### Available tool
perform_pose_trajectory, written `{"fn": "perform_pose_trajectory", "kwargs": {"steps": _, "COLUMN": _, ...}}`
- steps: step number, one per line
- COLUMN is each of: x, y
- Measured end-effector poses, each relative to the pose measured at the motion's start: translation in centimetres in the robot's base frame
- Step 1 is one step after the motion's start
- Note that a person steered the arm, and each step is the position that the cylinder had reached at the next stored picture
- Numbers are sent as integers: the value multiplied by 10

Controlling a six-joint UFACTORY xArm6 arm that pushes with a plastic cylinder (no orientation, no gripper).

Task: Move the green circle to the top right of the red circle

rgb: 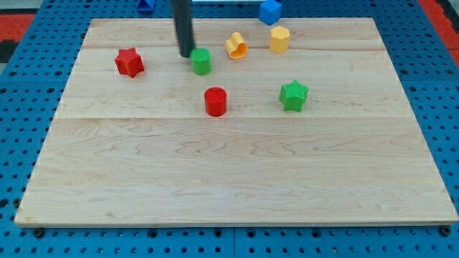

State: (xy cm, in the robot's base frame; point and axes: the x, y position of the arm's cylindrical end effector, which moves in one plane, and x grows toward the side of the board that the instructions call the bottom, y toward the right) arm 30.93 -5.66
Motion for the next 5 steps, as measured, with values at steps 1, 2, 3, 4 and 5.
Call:
{"fn": "perform_pose_trajectory", "kwargs": {"steps": 1, "x": 66, "y": 24}}
{"fn": "perform_pose_trajectory", "kwargs": {"steps": 2, "x": 42, "y": -3}}
{"fn": "perform_pose_trajectory", "kwargs": {"steps": 3, "x": 7, "y": -68}}
{"fn": "perform_pose_trajectory", "kwargs": {"steps": 4, "x": -24, "y": 17}}
{"fn": "perform_pose_trajectory", "kwargs": {"steps": 5, "x": 17, "y": 70}}
